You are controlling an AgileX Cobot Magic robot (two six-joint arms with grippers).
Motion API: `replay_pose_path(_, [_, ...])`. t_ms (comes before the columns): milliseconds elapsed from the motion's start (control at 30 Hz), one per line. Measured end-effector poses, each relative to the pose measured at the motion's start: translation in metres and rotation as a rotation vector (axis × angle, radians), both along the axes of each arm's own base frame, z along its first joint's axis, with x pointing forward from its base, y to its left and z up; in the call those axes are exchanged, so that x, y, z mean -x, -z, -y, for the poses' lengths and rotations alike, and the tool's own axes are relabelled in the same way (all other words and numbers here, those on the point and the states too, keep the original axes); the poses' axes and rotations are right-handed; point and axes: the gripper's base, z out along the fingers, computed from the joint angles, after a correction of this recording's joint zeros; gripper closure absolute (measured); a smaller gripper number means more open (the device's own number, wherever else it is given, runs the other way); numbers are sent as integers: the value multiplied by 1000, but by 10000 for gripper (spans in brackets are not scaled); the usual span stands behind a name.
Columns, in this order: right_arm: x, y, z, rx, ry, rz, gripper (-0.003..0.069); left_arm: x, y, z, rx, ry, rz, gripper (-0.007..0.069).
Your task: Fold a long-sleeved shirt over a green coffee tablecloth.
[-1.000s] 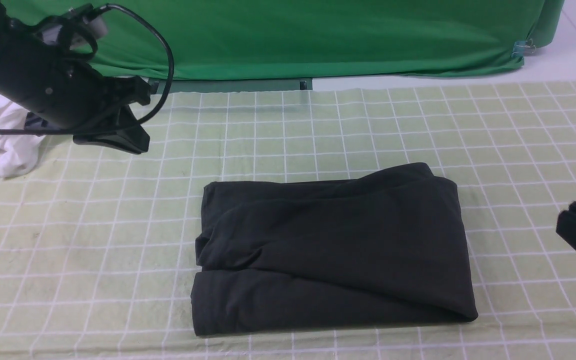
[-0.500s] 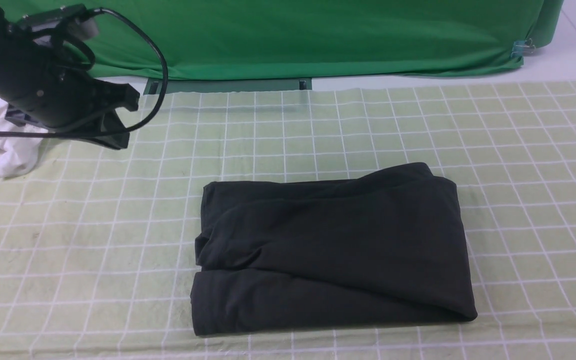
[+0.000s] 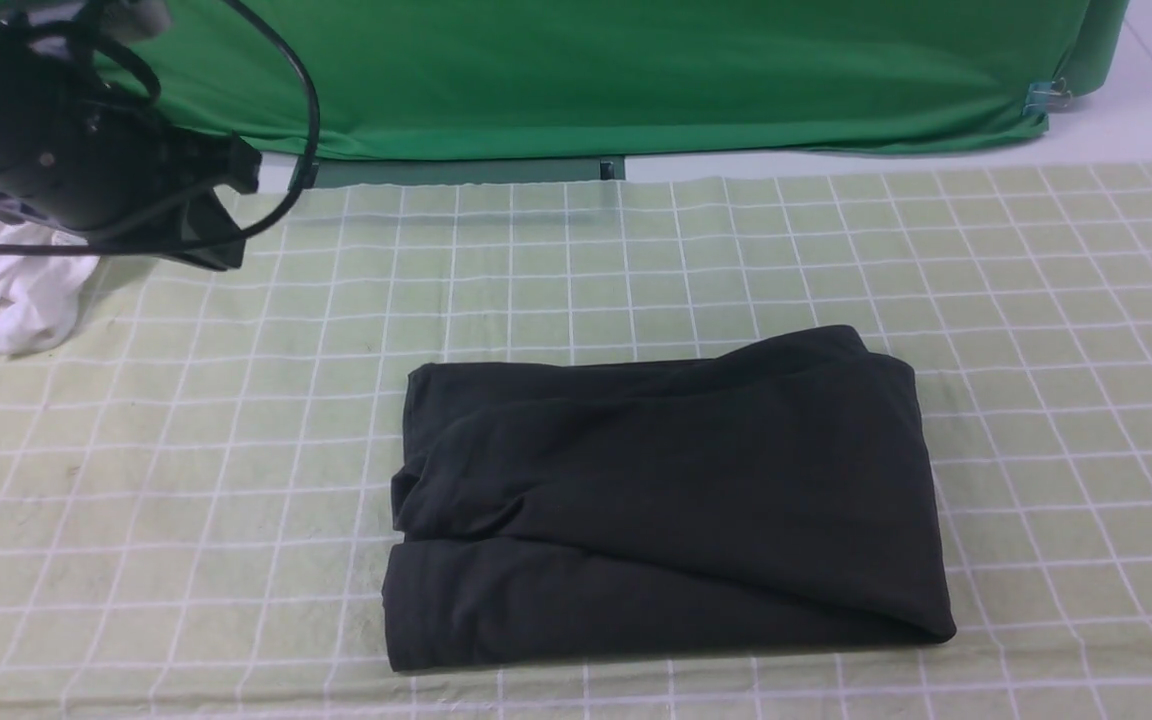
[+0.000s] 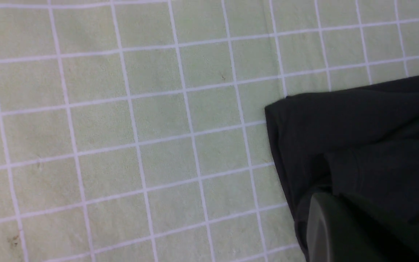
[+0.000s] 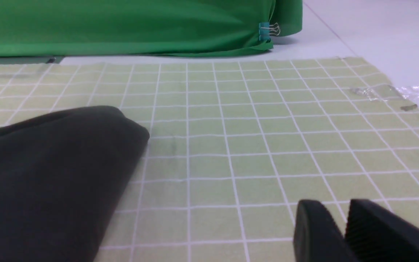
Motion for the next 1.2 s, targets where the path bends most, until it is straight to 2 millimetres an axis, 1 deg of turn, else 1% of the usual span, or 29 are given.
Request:
replay_pose_path(100, [0, 0, 0, -1, -1, 0, 503, 19, -22, 5, 35, 13, 21, 613])
replay_pose_path(167, [0, 0, 0, -1, -1, -1, 501, 38, -42, 8, 57, 28, 60, 612])
replay_pose_path(267, [0, 0, 0, -1, -1, -1, 496, 72, -75, 12, 52, 47, 157, 612])
replay_pose_path(300, [0, 0, 0, -1, -1, -1, 495, 75, -77, 12, 50, 47, 164, 612])
replay_pose_path(333, [0, 0, 0, -1, -1, -1, 494, 91, -90, 12, 36, 48, 213, 612])
replay_pose_path(400, [0, 0, 0, -1, -1, -1, 491, 110, -103, 12, 19, 34, 263, 612])
replay_pose_path(467, [0, 0, 0, -1, -1, -1, 488, 130, -114, 12, -3, 27, 307, 612])
replay_pose_path(500, [0, 0, 0, -1, -1, -1, 485, 135, -116, 12, -7, 26, 319, 612])
replay_pose_path(533, [0, 0, 0, 4, -2, -1, 484, 147, -119, 12, -18, 22, 338, 612])
replay_pose_path(633, [0, 0, 0, 90, -20, -3, 475, 176, -116, 13, -25, 14, 365, 612])
replay_pose_path(733, [0, 1, -1, 100, -30, -11, 466, 196, -105, 14, -14, -4, 372, 612])
replay_pose_path(833, [0, 2, -1, 93, -36, -18, 461, 210, -93, 14, -4, -34, 410, 612])
replay_pose_path(900, [0, 2, -1, 91, -37, -19, 458, 211, -87, 14, -2, -41, 416, 612])
replay_pose_path(1000, [0, 2, -2, 88, -37, -19, 451, 217, -71, 14, 4, -51, 404, 612])
replay_pose_path(1100, [0, 2, -2, 86, -37, -19, 444, 218, -65, 14, 6, -53, 390, 612])
replay_pose_path(1200, [0, 2, -2, 86, -37, -19, 438, 217, -64, 15, 15, -59, 393, 612])
